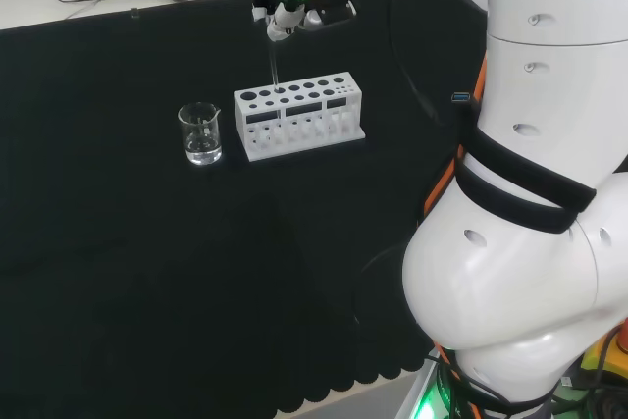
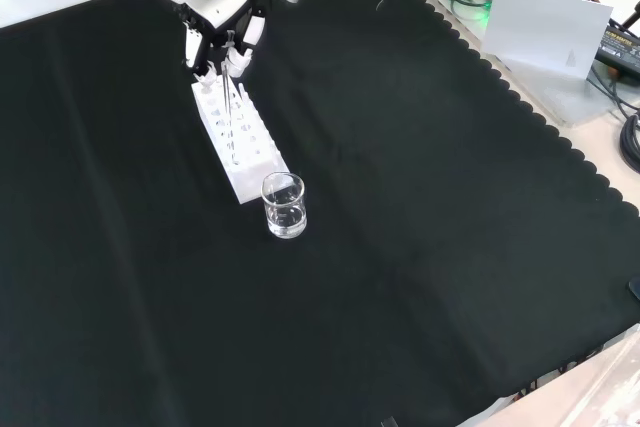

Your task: Put the glass rod back on the white test tube rack.

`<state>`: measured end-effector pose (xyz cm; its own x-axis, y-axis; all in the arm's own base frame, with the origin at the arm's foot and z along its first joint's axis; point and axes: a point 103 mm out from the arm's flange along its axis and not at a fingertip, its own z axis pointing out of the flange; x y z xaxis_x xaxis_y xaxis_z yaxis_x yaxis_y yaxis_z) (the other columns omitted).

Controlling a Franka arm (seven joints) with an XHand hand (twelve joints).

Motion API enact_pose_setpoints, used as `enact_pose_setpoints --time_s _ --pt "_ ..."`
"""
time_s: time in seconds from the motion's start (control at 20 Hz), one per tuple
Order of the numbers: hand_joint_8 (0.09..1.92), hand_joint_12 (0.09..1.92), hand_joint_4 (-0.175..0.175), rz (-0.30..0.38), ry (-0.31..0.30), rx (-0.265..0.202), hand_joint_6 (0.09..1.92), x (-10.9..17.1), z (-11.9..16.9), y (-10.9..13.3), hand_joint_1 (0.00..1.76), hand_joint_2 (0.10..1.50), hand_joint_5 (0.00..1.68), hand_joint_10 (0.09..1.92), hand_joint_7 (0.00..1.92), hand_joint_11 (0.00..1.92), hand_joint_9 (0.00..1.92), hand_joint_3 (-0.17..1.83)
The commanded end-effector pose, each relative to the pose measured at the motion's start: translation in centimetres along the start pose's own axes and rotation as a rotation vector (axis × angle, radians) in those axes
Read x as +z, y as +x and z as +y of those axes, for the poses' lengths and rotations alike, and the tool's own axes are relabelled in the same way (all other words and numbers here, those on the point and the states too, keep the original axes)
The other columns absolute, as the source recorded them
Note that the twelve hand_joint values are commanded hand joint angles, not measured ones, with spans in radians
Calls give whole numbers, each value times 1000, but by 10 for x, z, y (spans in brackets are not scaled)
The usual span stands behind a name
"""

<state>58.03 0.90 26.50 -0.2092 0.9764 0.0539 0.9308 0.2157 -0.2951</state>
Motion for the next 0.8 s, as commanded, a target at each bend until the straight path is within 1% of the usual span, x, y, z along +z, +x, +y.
enact_pose_setpoints --time_s 0.05,0.3,0.45,0.6,0.8 --pt "711 792 -175 -3 -8 -2 931 -5 -2 -1 1358 937 619 717 772 1736 1693 -175" --pt "711 799 -175 3 -26 2 931 -17 -9 -3 1362 931 609 717 757 1741 1696 -175" --pt "709 803 -175 7 -30 1 927 -21 -13 -4 1368 924 595 716 741 1741 1697 -175" --pt "707 806 -175 -4 -23 9 924 -23 -19 -6 1372 920 584 716 726 1739 1697 -175" --pt "708 808 -175 0 -37 14 923 -30 -25 -9 1375 917 579 715 720 1736 1697 -175"
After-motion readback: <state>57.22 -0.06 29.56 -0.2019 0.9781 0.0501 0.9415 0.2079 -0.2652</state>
